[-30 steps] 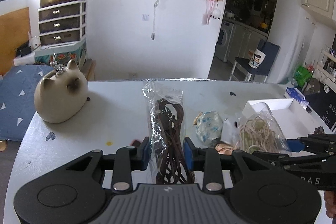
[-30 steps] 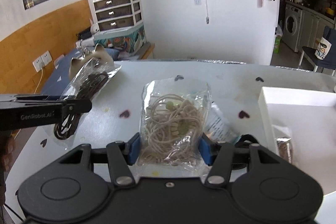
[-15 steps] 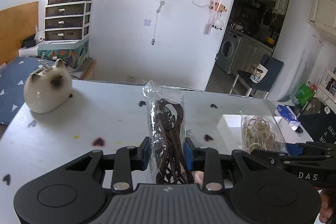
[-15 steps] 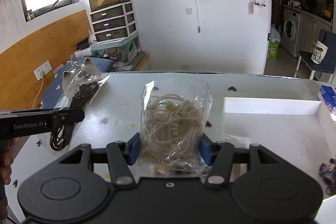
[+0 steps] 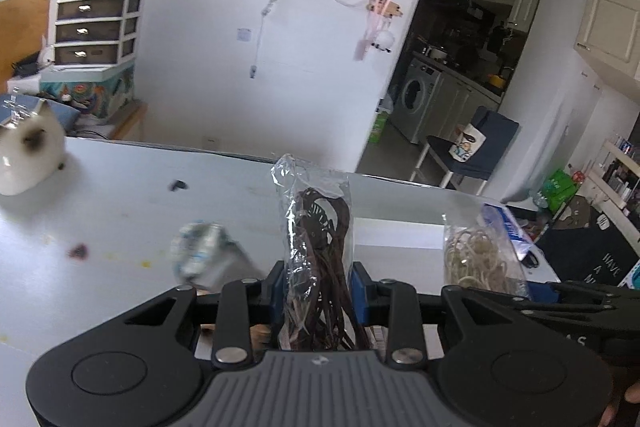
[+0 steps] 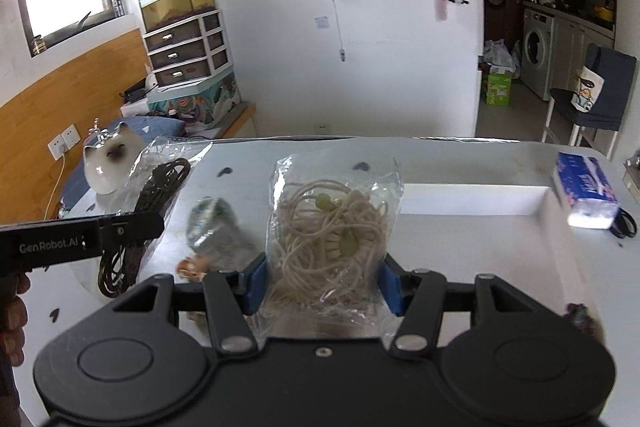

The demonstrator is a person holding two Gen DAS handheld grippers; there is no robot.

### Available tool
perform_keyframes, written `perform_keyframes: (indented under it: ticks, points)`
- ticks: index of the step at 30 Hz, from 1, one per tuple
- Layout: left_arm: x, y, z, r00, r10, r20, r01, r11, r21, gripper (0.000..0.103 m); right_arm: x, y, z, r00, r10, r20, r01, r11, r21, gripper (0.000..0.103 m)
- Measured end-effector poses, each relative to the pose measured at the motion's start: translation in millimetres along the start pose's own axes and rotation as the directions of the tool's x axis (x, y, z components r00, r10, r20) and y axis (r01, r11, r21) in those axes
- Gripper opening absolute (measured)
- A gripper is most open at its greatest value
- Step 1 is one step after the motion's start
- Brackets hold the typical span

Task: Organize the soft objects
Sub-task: 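Carry both cord bags over the white tray and lower them inside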

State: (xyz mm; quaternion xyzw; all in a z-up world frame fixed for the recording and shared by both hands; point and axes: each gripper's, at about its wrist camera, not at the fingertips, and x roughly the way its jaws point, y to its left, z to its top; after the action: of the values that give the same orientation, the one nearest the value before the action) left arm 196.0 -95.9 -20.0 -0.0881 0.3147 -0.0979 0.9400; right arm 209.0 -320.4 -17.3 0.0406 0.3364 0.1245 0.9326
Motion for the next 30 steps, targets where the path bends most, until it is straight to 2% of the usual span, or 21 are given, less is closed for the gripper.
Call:
perform_keyframes:
  ticks: [9, 15, 22, 27, 30]
  points:
    - [36.3, -59.0, -15.4, 0.995, -0.076, -0.061, 0.073, 0.996, -0.051, 0.034, -1.2, -62.5, -10.7, 0.999, -0.016, -0.038, 0.018, 0.999, 0.048, 0.057]
    - [67.9, -78.2, -27.3, 0.984, -0.125, -0.129, 0.108, 0.985, -0.134, 0.034, 6.7, -104.4, -24.2, 0.996, -0.009, -0.092, 0.021, 0.991, 0.134, 0.057]
    - [101.2, -92.8, -42.8, 0.968, -0.137, -0.208, 0.094, 0.974, -0.205, 0.034, 34.3, -130.1, -50.5, 0.98, 0.025, -0.197, 0.018, 0.976, 0.216, 0.057]
    - [125.1, -91.3, -53.1, 0.954, -0.152, -0.26, 0.08, 0.96, -0.267, 0.034, 51.8, -141.2, -64.7, 0.965, 0.038, -0.258, 0.023, 0.973, 0.231, 0.057]
    - [138.1, -92.2, -59.4, 0.942, -0.171, -0.289, 0.08, 0.951, -0.3, 0.034, 58.9, -143.6, -67.4, 0.961, 0.024, -0.276, 0.033, 0.979, 0.201, 0.057]
